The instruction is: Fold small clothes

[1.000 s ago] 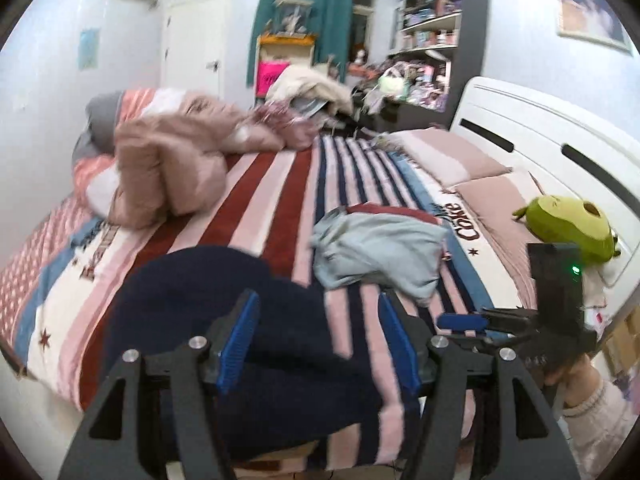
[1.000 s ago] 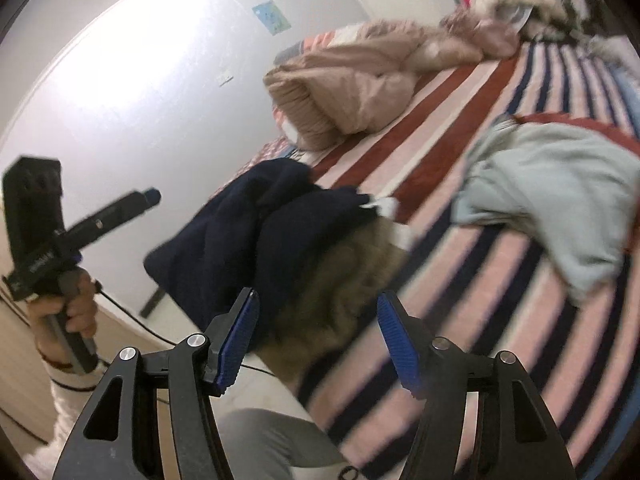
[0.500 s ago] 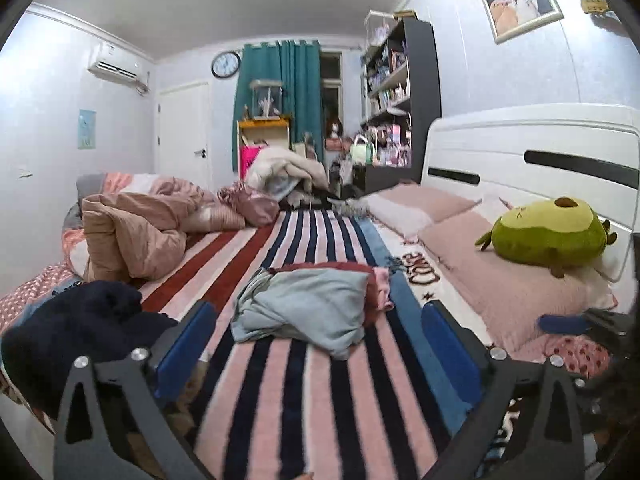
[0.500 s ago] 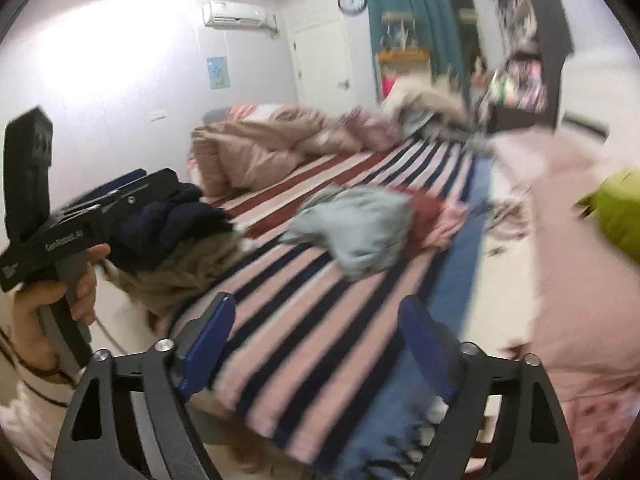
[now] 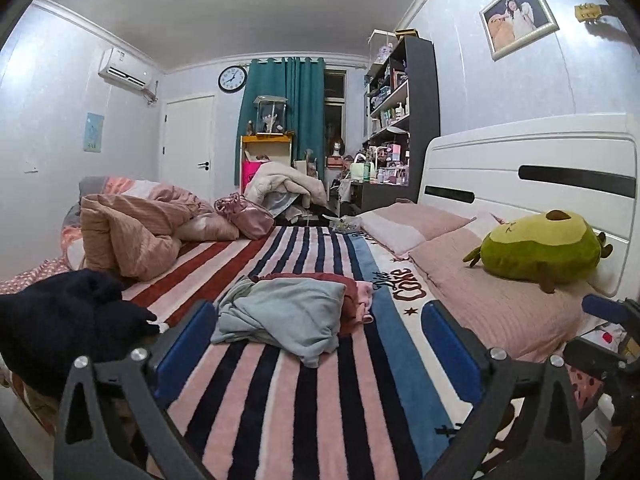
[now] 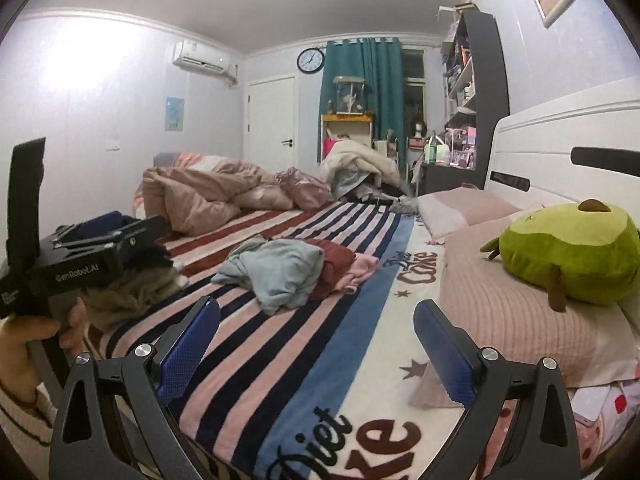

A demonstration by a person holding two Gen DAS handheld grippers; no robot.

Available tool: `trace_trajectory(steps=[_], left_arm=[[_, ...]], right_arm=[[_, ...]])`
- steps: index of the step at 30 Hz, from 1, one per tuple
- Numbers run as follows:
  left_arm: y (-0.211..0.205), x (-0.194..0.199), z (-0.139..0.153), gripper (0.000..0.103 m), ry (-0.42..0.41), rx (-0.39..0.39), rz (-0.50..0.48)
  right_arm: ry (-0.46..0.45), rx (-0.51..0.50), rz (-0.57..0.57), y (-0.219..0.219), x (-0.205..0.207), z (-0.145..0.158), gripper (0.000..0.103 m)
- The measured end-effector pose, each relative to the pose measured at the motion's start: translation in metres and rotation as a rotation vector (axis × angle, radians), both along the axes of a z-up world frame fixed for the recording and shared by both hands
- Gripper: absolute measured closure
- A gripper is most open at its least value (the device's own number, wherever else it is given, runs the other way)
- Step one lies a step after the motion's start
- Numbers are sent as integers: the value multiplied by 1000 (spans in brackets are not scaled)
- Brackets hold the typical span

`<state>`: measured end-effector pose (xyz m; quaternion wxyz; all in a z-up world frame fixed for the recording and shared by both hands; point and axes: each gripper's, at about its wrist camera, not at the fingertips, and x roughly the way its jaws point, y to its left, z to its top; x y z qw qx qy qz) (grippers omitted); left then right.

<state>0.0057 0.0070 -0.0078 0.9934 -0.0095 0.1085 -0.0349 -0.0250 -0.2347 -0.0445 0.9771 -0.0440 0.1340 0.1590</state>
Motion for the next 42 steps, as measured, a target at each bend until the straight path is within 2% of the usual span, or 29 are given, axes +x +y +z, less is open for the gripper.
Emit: trace_trajectory(steps=[19,42], left_arm=[[25,-13,-5,1,-15,22,83],[15,-33,1,1,-41,41,76]], right_arm=[[-26,-19,66,30,-11,2,6],[-63,22,71,32,-24,11,6]])
